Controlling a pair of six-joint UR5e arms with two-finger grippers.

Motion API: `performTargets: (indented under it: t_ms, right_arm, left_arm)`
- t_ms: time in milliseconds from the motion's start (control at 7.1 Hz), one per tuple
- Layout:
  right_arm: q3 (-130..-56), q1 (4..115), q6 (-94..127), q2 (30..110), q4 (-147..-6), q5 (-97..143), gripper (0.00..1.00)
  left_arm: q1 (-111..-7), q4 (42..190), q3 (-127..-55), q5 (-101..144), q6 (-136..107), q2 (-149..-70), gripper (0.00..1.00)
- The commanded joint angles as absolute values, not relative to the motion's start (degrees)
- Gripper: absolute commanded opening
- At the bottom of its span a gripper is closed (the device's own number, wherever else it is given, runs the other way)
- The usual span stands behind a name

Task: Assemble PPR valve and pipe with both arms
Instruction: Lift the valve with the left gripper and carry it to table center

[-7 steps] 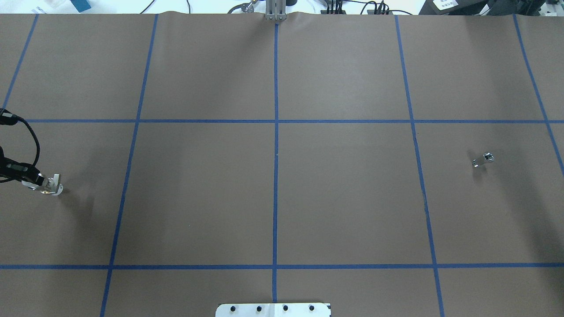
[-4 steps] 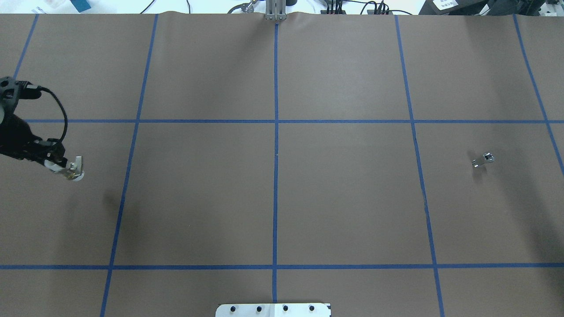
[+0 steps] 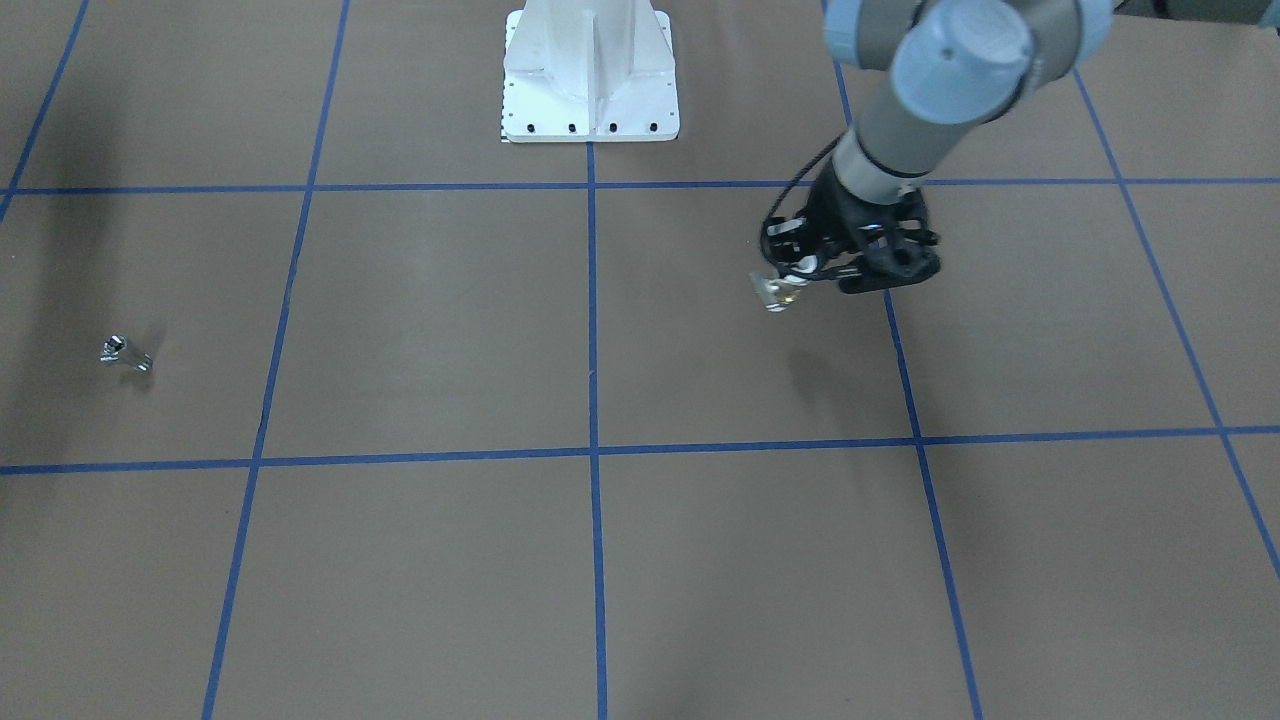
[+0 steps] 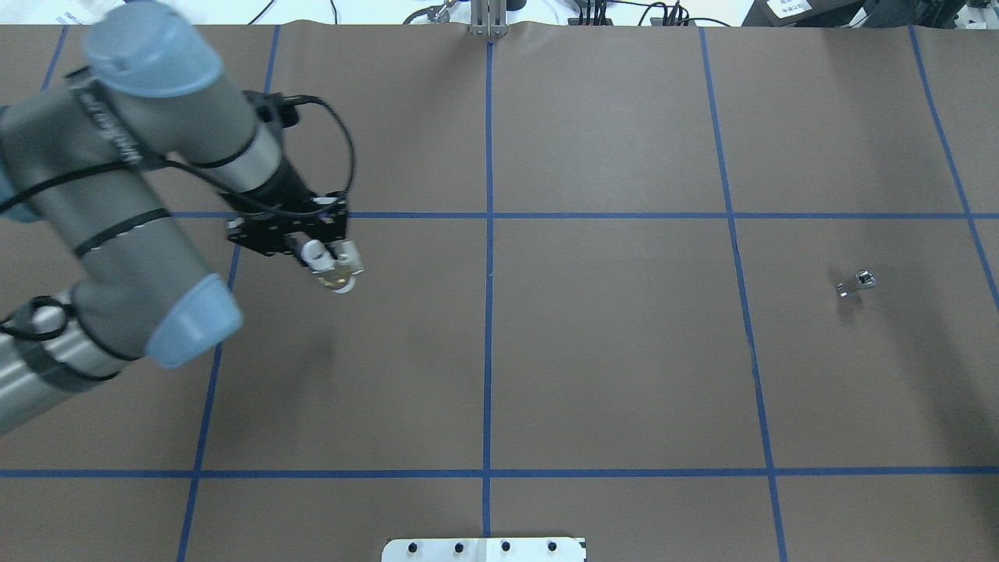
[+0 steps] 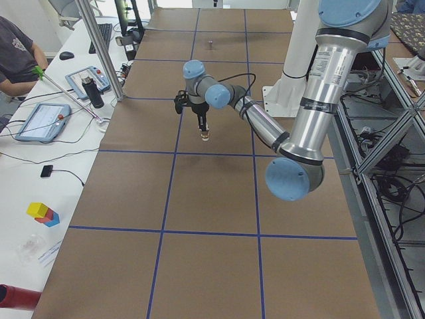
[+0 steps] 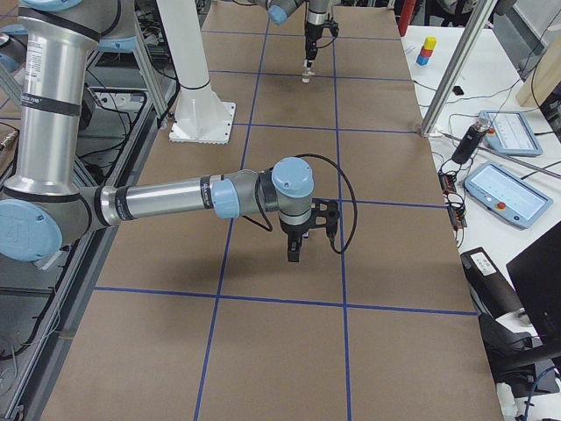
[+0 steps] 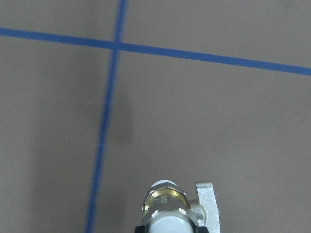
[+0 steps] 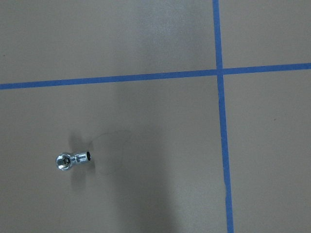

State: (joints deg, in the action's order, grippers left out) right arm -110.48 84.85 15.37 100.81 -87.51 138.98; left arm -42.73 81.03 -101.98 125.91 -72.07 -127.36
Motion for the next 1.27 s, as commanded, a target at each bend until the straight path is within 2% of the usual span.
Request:
performTargets:
  t_ms: [0, 423, 1127]
  right_arm:
    - [-110.39, 84.73, 15.47, 100.98, -85.97, 140.36, 1.00]
    - [-109.51, 84.64, 15.47, 101.07, -85.78, 140.54, 1.00]
    - [-109.34, 84.46, 15.47, 101.07, -85.78, 140.45, 1.00]
  left_arm:
    - [-37.71, 84.87, -81.22, 121.21, -80.50, -147.49, 0.00]
    - [-36.31, 93.30, -70.97, 117.09, -80.77, -149.06, 0.00]
    - [-35.95, 93.87, -70.58, 117.07, -80.86, -149.24, 0.00]
